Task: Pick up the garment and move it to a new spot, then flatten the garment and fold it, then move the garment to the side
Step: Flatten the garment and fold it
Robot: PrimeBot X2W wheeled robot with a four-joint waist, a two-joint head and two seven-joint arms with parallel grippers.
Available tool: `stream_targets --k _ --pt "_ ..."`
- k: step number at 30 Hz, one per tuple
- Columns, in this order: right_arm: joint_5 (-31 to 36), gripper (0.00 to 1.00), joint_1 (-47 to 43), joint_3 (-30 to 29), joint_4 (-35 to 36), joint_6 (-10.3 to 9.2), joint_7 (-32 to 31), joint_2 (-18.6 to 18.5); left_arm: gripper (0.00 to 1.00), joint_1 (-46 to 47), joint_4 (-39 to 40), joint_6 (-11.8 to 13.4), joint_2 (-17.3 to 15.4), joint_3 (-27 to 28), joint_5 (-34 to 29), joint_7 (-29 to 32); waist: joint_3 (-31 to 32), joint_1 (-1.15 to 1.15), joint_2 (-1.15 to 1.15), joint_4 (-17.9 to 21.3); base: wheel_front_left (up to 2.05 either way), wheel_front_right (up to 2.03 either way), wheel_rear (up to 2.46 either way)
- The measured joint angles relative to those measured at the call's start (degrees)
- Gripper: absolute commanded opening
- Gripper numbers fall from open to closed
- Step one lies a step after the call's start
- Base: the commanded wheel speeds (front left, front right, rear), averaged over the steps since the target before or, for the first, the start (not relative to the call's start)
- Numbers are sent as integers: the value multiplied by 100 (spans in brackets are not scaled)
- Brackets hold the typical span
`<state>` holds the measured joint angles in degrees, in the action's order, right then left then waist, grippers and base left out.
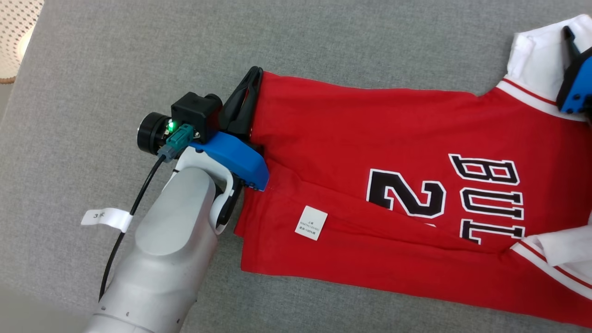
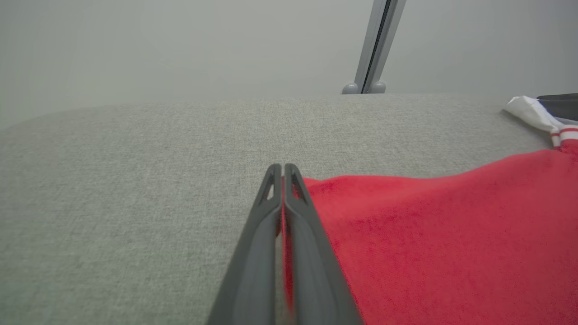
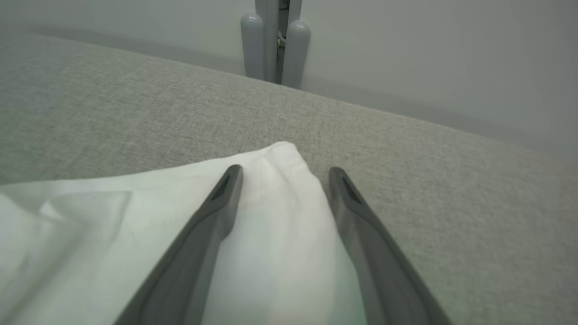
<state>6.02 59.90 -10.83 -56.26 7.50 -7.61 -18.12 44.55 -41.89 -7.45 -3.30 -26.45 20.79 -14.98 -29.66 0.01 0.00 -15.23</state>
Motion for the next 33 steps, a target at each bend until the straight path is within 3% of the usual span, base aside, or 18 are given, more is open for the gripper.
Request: stream_targets --k 4,5,6,9,17,21,27,33 --pt "200 100 153 -341 -122 0 -108 -12 0 -13 75 0 10 -43 45 -1 -97 0 0 -64 0 0 0" --pt "215 44 188 -410 -154 0 -130 0 0 -16 82 0 11 -47 67 0 -114 0 0 -72 0 0 0" --pt "256 0 224 -452 -170 0 -136 14 0 -24 92 0 11 -49 86 -1 -128 0 0 -75 0 0 0" --pt "350 0 242 -576 -113 0 153 134 0 -52 98 0 18 -30 108 -1 -154 0 0 -55 0 0 0" --pt "743 0 241 -1220 287 0 1812 347 0 -124 460 8 -7 485 -38 -1 -36 0 0 157 0 0 0" --pt "728 0 168 -1407 461 0 2176 505 0 -237 646 14 -52 744 -202 -1 108 -1 0 331 0 0 0" --pt "127 0 -528 -1112 970 0 2258 777 0 -586 719 35 -70 1046 -404 0 432 -1 0 594 0 0 0" --pt "-899 0 -2003 -641 1906 0 2259 914 0 -1304 882 36 -71 1415 -530 -1 856 -1 0 819 0 0 0"
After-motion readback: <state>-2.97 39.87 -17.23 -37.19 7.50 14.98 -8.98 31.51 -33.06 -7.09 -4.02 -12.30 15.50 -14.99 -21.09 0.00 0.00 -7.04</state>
